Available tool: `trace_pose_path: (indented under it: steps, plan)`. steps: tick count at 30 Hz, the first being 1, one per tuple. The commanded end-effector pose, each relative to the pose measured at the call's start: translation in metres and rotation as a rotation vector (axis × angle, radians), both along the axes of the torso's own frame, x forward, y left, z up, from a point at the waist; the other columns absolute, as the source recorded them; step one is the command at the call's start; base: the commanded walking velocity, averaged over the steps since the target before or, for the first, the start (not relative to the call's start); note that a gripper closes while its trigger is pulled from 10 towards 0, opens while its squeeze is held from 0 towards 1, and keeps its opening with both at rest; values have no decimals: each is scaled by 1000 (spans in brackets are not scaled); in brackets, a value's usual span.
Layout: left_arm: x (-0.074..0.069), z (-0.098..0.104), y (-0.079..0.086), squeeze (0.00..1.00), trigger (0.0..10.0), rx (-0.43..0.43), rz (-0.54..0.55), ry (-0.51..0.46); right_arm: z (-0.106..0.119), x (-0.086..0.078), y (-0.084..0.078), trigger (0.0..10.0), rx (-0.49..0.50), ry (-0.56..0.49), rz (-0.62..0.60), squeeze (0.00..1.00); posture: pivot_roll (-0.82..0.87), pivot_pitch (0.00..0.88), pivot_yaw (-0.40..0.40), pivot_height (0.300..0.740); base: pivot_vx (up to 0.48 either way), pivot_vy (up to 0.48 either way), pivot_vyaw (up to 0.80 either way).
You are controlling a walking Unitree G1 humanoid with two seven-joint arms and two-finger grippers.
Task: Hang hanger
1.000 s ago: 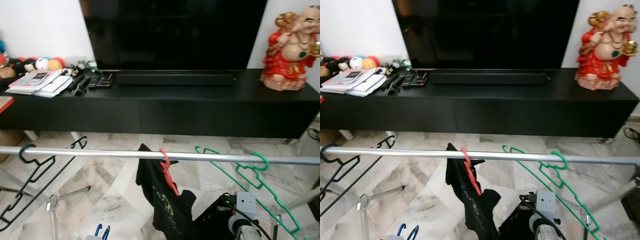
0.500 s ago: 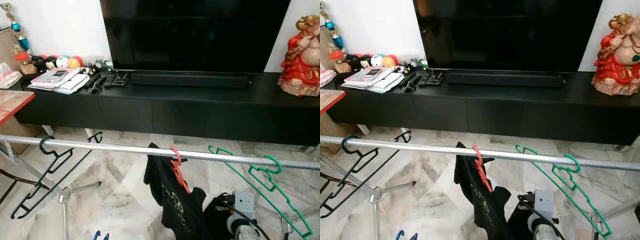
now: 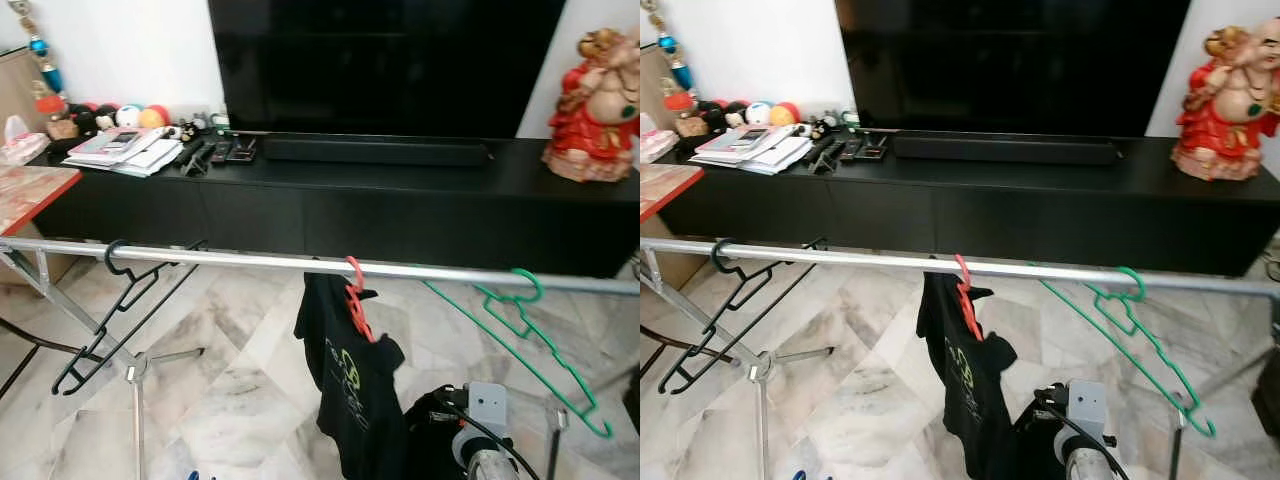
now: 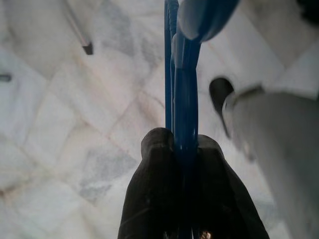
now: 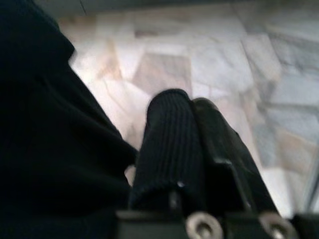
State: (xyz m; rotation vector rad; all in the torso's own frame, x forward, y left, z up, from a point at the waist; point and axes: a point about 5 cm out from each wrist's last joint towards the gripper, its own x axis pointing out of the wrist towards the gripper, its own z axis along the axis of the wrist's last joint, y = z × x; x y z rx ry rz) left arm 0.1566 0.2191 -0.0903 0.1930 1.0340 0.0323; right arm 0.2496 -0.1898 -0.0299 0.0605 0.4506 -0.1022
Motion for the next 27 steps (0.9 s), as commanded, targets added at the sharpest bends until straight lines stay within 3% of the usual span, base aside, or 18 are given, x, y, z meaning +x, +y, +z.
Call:
trace_pose_path:
  steps: [1,21,27]
  plan:
    - [-11,-5,0,0,10000,-5,3,42,8,9,2,10000,-8,-40,16,0,2,3,37,740,-296,0,0]
    - [-12,-5,2,0,10000,3,0,53,9,10,2,10000,-6,-44,14,0,4,13,35,740,-293,0,0]
    - [-13,-5,2,0,10000,4,8,52,9,10,3,10000,-6,-44,15,0,4,14,34,740,0,0,0]
